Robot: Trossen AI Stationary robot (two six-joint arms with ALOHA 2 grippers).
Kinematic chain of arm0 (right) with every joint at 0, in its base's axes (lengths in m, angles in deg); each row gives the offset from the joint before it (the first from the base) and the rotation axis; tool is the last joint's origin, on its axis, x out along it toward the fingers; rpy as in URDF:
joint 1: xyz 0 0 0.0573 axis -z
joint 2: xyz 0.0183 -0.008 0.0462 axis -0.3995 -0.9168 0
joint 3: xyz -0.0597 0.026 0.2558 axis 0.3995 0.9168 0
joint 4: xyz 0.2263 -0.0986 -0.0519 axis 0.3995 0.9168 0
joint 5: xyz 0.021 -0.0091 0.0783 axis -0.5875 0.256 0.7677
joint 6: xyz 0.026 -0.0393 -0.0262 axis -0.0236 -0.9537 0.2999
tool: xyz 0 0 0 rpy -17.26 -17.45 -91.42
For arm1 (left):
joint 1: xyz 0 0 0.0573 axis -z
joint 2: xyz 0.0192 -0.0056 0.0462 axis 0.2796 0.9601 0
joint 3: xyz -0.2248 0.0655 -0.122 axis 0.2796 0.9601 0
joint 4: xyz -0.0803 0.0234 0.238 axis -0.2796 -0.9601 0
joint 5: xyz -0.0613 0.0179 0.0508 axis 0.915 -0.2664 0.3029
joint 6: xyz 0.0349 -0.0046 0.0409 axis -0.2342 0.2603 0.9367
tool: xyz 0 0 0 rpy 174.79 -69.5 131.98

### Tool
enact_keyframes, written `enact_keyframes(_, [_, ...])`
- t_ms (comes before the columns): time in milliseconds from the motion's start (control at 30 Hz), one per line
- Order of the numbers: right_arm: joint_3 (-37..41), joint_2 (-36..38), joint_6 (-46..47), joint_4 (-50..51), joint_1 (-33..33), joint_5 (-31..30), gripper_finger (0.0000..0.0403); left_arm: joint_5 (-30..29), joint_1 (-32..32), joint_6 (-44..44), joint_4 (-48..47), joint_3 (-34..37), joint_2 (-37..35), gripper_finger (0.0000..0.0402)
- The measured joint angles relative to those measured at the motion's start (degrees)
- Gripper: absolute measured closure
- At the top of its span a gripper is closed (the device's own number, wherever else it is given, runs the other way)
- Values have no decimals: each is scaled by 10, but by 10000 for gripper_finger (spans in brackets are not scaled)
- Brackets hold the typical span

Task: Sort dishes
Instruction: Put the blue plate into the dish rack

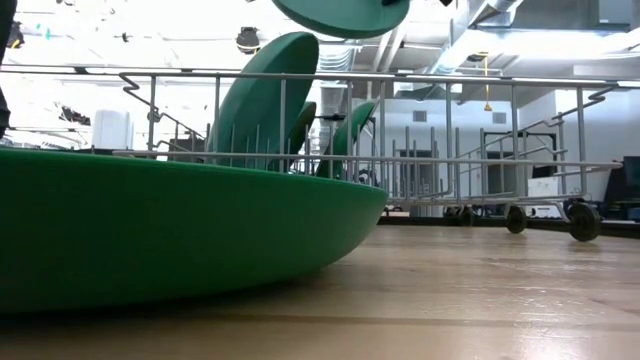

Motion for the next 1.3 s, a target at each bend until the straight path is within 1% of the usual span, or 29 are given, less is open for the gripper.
enact_keyframes(67, [0,5,-2,2,0,-4,394,4,0,-19,1,0,0,379])
enact_keyframes(200, [0,20,5,11,0,-14,396,22,0,-37,7,0,0,339])
enact_keyframes(333, [-22,25,10,55,0,-49,396,31,0,-39,7,0,0,305])
enact_keyframes(400, [-40,25,8,79,0,-57,396,33,0,-41,10,0,0,293])
enact_keyframes(567, [-78,25,-7,112,0,-71,396,34,1,-32,18,-1,0,286])
enact_keyframes(767, [-104,27,-31,143,1,-94,396,43,0,-17,18,-21,0,286])
enact_keyframes(900, [-118,27,-40,176,1,-129,396,51,0,-28,34,-20,-22,286])
enact_keyframes(1067, [-130,26,-102,192,1,-144,396,61,0,-57,31,-20,-53,286])
enact_keyframes(1100, [-134,26,-129,193,1,-144,396,61,0,-66,30,-20,-59,286])
enact_keyframes(1233, [-144,26,-289,177,-5,-145,395,61,0,-97,18,-20,-76,285])
enact_keyframes(1300, [-144,26,-340,161,-5,-145,395,61,0,-114,0,-20,-80,285])
